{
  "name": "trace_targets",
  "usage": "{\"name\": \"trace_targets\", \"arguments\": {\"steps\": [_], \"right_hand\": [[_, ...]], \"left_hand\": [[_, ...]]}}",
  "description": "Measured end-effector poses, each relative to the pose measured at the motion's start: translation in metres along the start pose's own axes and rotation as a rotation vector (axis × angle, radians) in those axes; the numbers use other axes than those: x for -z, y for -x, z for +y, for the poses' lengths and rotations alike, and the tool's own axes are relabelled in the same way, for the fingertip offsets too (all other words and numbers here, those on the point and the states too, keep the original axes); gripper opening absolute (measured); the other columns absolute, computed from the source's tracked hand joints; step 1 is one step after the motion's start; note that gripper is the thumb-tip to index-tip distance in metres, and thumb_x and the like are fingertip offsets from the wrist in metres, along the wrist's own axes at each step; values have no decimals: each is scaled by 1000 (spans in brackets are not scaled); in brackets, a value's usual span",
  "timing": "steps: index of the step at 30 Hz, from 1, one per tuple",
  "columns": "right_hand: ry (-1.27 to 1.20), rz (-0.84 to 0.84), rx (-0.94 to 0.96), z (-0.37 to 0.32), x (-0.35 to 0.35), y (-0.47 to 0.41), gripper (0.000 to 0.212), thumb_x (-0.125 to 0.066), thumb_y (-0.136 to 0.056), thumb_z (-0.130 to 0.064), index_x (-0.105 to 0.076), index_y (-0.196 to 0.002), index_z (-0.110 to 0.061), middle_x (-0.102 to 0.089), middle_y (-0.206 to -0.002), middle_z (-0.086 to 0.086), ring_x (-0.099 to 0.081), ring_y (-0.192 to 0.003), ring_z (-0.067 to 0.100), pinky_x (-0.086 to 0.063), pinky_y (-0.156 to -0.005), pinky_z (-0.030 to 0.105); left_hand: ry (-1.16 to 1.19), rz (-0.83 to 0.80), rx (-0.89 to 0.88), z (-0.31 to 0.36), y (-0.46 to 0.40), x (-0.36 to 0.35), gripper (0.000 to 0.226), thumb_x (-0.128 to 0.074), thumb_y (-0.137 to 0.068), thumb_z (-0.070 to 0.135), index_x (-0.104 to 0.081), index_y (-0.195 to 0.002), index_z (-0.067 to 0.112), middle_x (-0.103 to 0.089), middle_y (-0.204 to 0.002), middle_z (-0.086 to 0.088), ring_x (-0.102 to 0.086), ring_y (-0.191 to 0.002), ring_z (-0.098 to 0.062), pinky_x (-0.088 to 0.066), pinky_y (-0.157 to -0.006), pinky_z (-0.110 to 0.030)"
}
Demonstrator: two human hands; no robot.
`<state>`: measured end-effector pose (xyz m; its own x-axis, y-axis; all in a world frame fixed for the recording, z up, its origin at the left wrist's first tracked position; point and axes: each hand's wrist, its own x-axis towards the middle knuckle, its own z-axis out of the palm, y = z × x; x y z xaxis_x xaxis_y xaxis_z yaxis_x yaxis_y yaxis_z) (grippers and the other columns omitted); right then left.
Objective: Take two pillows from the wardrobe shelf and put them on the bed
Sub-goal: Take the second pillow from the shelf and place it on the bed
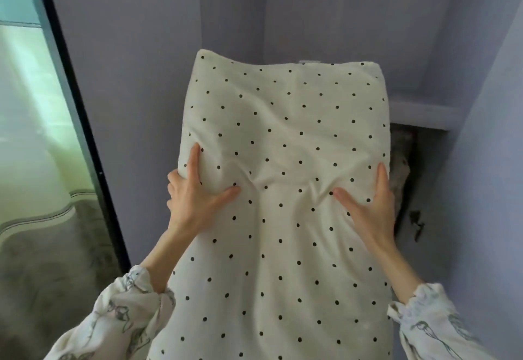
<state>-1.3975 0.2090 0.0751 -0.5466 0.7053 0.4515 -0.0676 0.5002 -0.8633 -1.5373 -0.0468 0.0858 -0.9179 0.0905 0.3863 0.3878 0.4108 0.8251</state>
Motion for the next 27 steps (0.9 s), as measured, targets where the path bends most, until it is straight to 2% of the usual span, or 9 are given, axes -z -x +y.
{"name": "trace_targets", "arguments": {"steps": [5, 8, 12, 15, 18, 24, 27], "right_hand": [[-26, -123, -49, 5, -14, 64, 100, -77, -65, -48, -14, -143, -42, -24, -149, -16, -26, -123, -8, -32, -105, 32], [-35, -201, -26, 9, -29, 106, 102, -74, -61, -60, -11, -140, -48, -21, -137, -32, -19, -130, -7, -23, -103, 29], [-43, -329, -24, -1, -67, 148, 105, -72, -58, -65, -11, -141, -46, -24, -137, -24, -22, -126, -9, -22, -100, 25], [-72, -440, -4, -18, -107, 175, 106, -74, -58, -64, -11, -141, -46, -20, -138, -29, -18, -131, -8, -21, -103, 26], [-99, -528, 2, -38, -148, 205, 106, -72, -56, -68, -9, -139, -52, -22, -137, -29, -20, -122, -14, -23, -98, 18], [-148, -658, 51, -86, -241, 256, 107, -72, -57, -65, -9, -142, -45, -23, -144, -20, -19, -124, -10, -22, -98, 21], [-198, -739, 81, -110, -291, 278, 109, -72, -55, -68, -9, -142, -47, -25, -133, -22, -20, -122, -10, -21, -97, 18]], "left_hand": [[-34, 58, 92, -35, 70, 47, 104, -73, -47, 62, -6, -127, 65, -28, -127, -5, -35, -120, -28, -34, -102, -56], [-36, 106, 156, -62, 111, 81, 104, -75, -45, 60, -9, -125, 68, -27, -122, -1, -37, -115, -24, -38, -100, -53], [-65, 184, 251, -99, 152, 132, 104, -77, -47, 56, -12, -127, 67, -26, -124, 0, -39, -115, -23, -39, -98, -47], [-84, 262, 312, -126, 173, 174, 102, -78, -47, 57, -13, -126, 68, -26, -126, 1, -40, -113, -21, -38, -98, -45], [-109, 337, 352, -152, 188, 218, 103, -77, -46, 58, -13, -125, 68, -25, -123, 4, -39, -108, -19, -37, -95, -40], [-174, 465, 406, -198, 194, 308, 104, -75, -46, 60, -13, -129, 65, -27, -126, 0, -37, -106, -17, -35, -93, -37], [-193, 552, 426, -221, 194, 350, 105, -75, -46, 59, -11, -130, 63, -26, -130, -3, -35, -108, -15, -33, -97, -37]]}}
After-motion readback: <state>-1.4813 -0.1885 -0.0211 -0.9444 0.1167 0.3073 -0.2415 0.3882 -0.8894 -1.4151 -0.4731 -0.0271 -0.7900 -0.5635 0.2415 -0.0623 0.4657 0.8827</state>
